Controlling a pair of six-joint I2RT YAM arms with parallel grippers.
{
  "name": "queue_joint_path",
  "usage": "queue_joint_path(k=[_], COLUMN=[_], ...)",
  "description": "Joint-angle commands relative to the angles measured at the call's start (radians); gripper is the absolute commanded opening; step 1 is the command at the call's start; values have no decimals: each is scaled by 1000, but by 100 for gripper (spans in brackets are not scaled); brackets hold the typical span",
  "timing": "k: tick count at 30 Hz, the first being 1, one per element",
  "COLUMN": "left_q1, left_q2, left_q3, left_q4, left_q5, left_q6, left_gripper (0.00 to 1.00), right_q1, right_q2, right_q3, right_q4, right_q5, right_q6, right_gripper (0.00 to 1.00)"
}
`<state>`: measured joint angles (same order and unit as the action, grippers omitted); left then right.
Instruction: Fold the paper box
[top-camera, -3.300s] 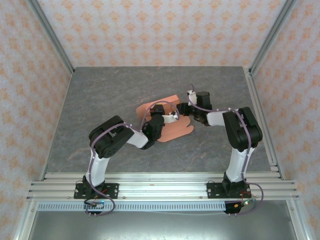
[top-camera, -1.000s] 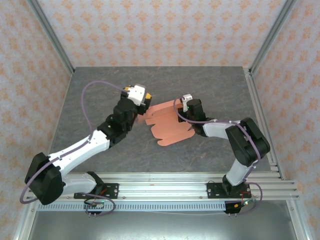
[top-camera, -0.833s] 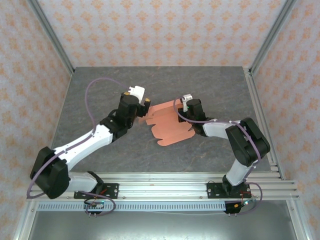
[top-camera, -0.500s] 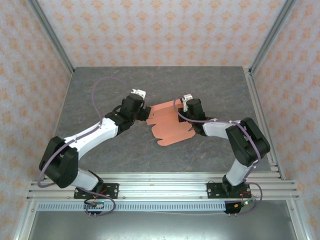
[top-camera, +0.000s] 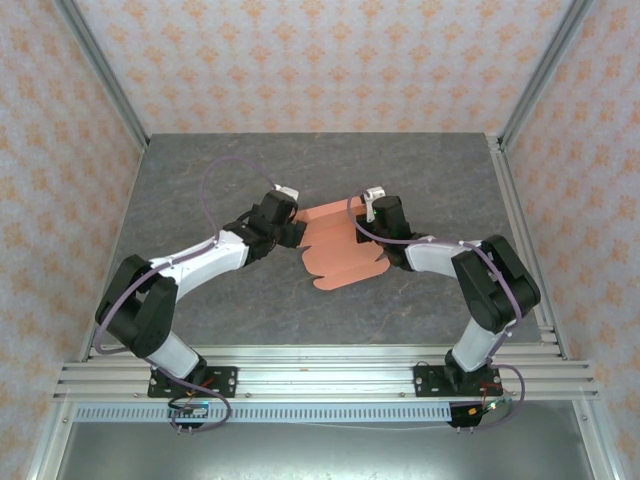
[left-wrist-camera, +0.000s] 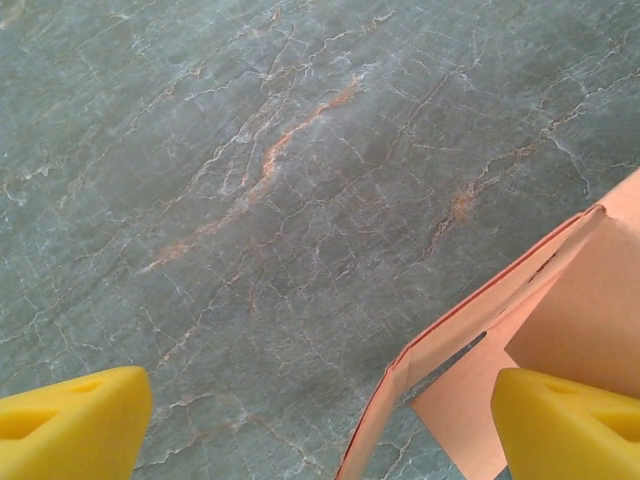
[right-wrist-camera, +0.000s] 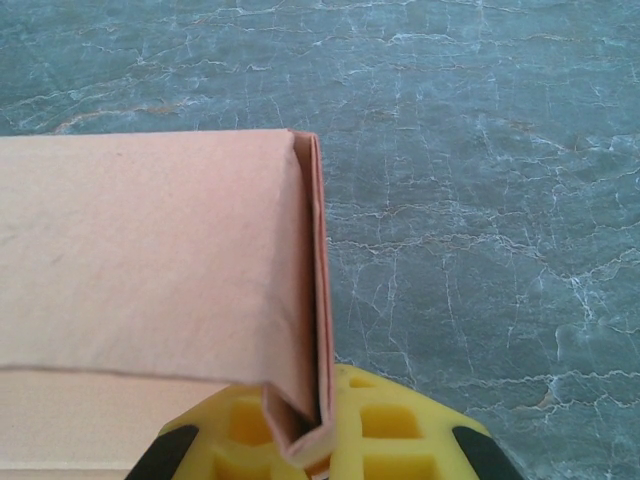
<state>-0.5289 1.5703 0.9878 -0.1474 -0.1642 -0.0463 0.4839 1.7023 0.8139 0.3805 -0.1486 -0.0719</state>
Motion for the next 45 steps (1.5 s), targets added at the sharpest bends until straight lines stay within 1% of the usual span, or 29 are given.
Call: queue_joint_path(k=[1, 5, 10, 14, 15, 17, 19, 22, 24, 25, 26, 30, 32, 34, 36, 37, 39, 41, 43, 45], left_q1=[7, 7, 7, 7, 7, 9, 22, 51, 59, 58, 59, 58, 57, 47, 15, -9, -47, -60, -59, -57], left_q2=[13, 26, 51, 67, 66, 40, 2, -74, -124, -150, -173, -233, -238, -228, -216, -209, -187, -150, -109, -64], left_q3=[33, 44, 60, 56, 55, 33, 5, -60, -101, -124, -145, -229, -279, -318, -328, -323, -313, -304, -302, -292], left_q4=[72, 111, 125, 137, 130, 123, 109, 105, 94, 89, 86, 104, 174, 247, 274, 272, 284, 311, 347, 366], left_q5=[-23, -12, -15, -10, -13, -29, -23, 39, 59, 71, 83, 125, 189, 236, 232, 212, 181, 168, 159, 142], left_q6=[-46, -83, -120, -145, -147, -155, -185, -273, -339, -369, -407, -551, -620, -683, -719, -725, -726, -732, -740, -743], left_gripper=[86, 81, 78, 77, 79, 87, 92, 92, 92, 91, 88, 71, 61, 54, 52, 52, 56, 59, 58, 50], right_q1=[21, 39, 46, 54, 57, 57, 58, 56, 56, 56, 56, 57, 56, 56, 57, 58, 59, 58, 59, 59], right_q2=[-1, 4, 5, 11, 14, 20, 25, 31, 36, 41, 44, 47, 45, 40, 38, 39, 35, 34, 34, 34], right_q3=[29, 36, 36, 46, 49, 53, 53, 53, 54, 57, 59, 57, 54, 51, 48, 47, 44, 42, 39, 38], right_q4=[-14, -29, -29, -45, -50, -58, -57, -56, -52, -52, -53, -53, -52, -51, -51, -49, -48, -45, -40, -35], right_q5=[19, 34, 30, 51, 62, 98, 132, 149, 150, 150, 152, 154, 153, 155, 155, 155, 153, 152, 149, 149], right_q6=[3, -2, 10, 24, 26, 36, 47, 57, 61, 65, 67, 79, 88, 93, 98, 99, 99, 99, 98, 97], right_gripper=[4, 4, 4, 4, 3, 1, 0, 0, 0, 0, 0, 0, 0, 0, 0, 0, 0, 0, 0, 0])
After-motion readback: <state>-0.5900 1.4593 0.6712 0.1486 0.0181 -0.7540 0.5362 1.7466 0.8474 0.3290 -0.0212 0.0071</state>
